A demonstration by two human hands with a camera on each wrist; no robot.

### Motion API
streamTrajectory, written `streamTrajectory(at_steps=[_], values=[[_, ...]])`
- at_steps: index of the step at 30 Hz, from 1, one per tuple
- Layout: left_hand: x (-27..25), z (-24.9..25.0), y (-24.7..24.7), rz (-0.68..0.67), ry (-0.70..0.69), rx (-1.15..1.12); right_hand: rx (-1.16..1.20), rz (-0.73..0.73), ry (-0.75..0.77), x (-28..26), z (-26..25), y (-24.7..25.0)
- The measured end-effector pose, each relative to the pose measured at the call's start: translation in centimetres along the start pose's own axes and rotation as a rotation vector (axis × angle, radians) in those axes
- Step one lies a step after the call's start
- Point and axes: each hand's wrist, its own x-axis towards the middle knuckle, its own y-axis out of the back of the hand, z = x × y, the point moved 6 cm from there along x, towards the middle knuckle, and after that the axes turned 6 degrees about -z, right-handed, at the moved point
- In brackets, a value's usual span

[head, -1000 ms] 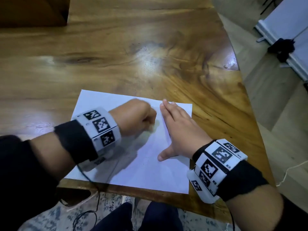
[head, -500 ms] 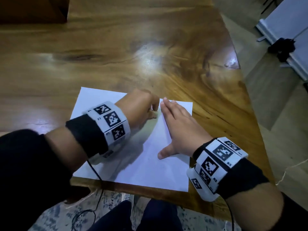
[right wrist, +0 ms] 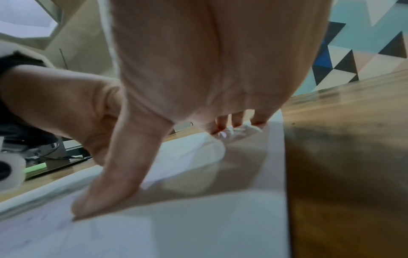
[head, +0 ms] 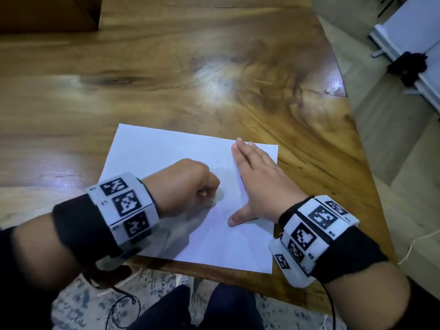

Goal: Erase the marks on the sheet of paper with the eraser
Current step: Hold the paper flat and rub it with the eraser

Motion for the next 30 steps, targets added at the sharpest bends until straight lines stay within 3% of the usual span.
streamTrajectory(at_steps=[2,7,11,13,19,23,26,30], values=[[0.5,-0.4,0.7,0.000,0.017,-0.003,-0.012,-0.001,0.000,0.0,0.0,0.0],[2.4,-1.8,3.2,0.226,0.050,-0.049,-0.013,-0.010,-0.011,0.3,0.1,-0.3],[-1.5,-1.0,-0.2,0.080,-0.049,-0.063,0.000,-0.015,-0.014,0.2,0.1,-0.2],[-2.3,-1.2,-1.0,0.003,-0.033,-0.066,-0.009,-0.018,-0.015,0.2,0.0,-0.2],[2.7,-1.5,3.1,0.205,0.033,-0.026,-0.039,-0.015,-0.021,0.1,-0.1,-0.1],[0.4,-0.6,1.2,0.143,-0.048,-0.036,-0.029,-0.021,-0.022,0.2,0.0,-0.2],[-2.0,-0.3,-0.7,0.057,-0.034,-0.060,-0.021,-0.014,-0.014,0.2,0.1,-0.2],[-2.1,-0.4,-0.5,0.084,-0.031,-0.003,0.014,-0.012,0.004,-0.1,0.4,-0.3]])
